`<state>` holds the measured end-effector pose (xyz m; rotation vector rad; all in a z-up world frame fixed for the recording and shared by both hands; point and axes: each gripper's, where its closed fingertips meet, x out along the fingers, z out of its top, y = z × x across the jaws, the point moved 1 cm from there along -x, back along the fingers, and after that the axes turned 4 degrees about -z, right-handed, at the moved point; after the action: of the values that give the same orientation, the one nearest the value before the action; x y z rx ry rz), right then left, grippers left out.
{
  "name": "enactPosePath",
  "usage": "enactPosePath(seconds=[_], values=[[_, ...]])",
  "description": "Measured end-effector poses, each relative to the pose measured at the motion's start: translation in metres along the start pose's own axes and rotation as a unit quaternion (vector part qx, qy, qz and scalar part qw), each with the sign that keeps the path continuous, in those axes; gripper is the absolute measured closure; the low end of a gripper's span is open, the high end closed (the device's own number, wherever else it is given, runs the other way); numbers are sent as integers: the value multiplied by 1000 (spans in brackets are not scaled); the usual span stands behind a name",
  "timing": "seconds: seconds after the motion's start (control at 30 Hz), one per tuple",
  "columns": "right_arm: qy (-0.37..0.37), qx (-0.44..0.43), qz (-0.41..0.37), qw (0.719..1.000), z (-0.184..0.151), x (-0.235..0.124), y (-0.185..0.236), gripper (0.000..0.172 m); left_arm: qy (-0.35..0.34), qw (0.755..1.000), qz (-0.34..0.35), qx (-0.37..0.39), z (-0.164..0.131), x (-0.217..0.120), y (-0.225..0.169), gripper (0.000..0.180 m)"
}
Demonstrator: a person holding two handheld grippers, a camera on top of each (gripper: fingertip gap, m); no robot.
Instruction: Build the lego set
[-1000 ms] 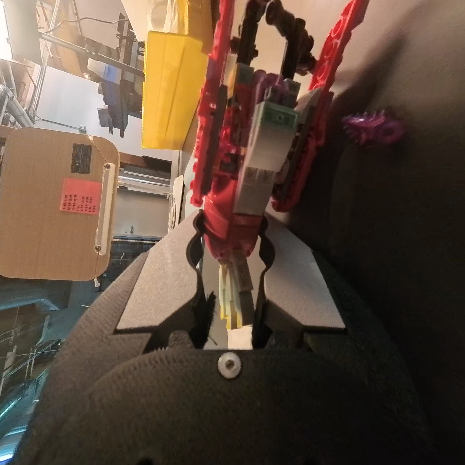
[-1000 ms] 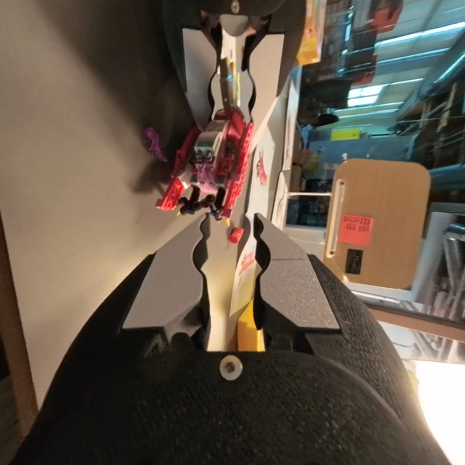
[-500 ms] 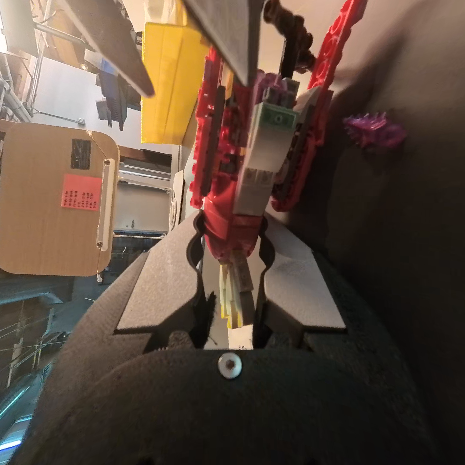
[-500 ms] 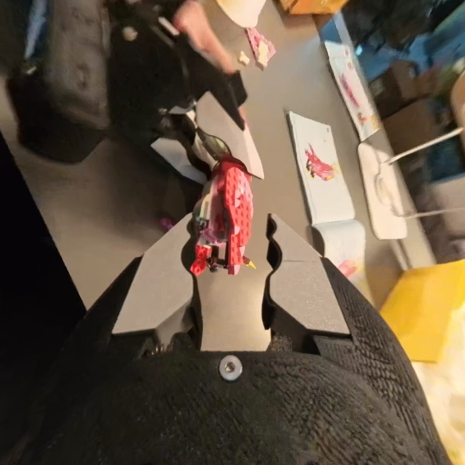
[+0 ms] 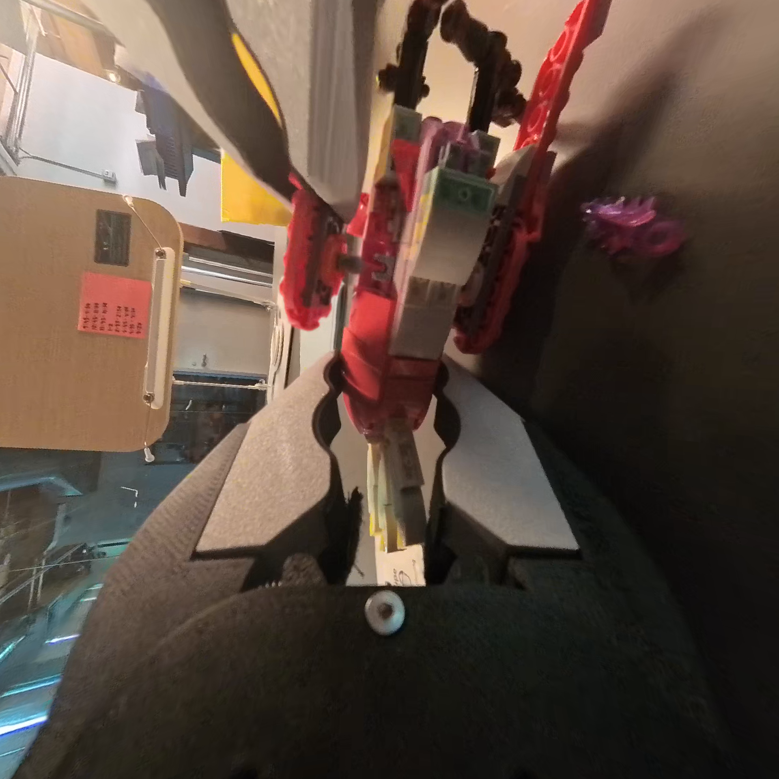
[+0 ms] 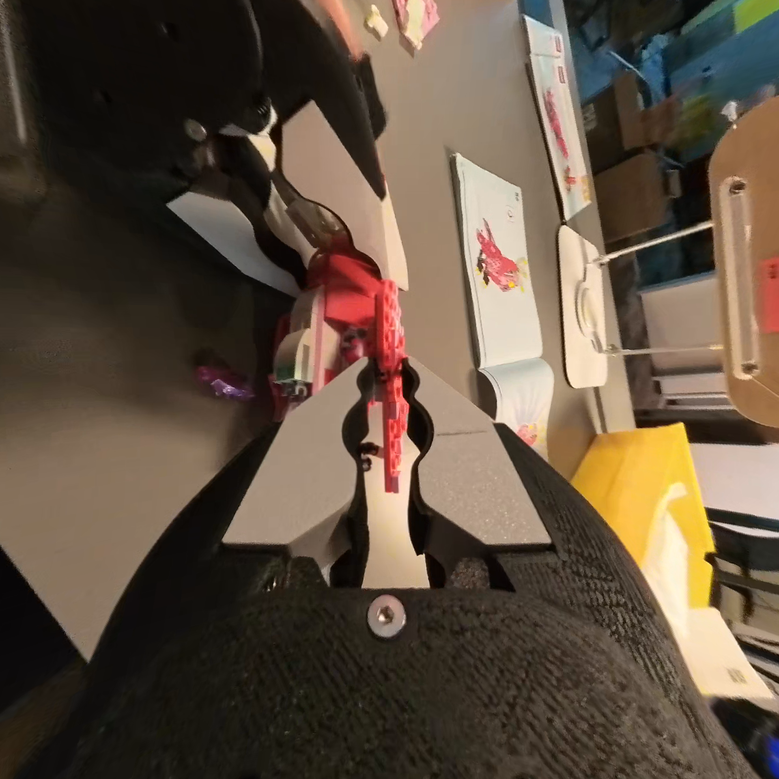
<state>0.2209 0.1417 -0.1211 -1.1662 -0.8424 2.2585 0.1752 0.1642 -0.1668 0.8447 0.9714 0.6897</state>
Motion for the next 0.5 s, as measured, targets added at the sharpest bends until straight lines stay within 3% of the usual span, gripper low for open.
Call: enactPosePath(seconds=[0.5], values=[[53, -109, -72, 990, -2, 2, 1, 163, 19, 999, -21, -44, -2, 0, 0, 140]])
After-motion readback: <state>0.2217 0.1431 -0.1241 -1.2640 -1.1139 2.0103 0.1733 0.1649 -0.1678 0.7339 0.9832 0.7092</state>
